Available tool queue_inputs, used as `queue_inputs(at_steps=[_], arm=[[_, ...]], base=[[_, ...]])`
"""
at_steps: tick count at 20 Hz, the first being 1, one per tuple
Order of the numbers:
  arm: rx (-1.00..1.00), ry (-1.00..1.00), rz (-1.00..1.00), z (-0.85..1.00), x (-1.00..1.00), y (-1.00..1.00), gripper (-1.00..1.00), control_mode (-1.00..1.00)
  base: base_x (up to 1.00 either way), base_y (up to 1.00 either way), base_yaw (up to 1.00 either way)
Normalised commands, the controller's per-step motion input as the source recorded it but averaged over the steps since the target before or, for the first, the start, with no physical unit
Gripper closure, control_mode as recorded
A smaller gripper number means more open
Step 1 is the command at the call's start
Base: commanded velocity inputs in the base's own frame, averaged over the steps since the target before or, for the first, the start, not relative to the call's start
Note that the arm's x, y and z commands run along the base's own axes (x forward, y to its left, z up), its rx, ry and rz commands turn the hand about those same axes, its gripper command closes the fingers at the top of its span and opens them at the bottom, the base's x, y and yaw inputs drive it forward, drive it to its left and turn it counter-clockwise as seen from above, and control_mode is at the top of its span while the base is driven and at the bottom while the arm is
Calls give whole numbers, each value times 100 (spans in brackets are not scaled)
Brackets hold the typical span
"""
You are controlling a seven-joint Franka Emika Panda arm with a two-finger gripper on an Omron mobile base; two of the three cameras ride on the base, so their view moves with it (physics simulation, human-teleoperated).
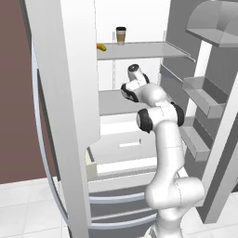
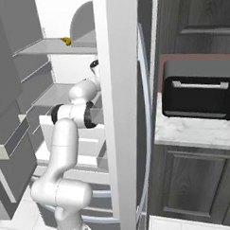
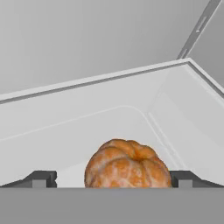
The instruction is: Pick the banana and tangerine from the fridge and place them on the plate next to the blender to make a fruit smoothie.
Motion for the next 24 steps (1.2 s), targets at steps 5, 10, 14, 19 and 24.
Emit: queue_inputs(at_steps=[5, 10, 14, 19, 24], arm=[[1, -3, 0, -58, 0, -13, -100, -100], [0, -5, 0, -89, -6, 0, 100, -100], [0, -11, 0, -54, -1, 0, 100, -100], [0, -28, 0, -54, -54, 4, 100, -100], [0, -23, 2, -42, -93, 33, 100, -100]], base=[[0, 0, 0], [0, 0, 0], [0, 0, 0], [0, 0, 0], [0, 0, 0]])
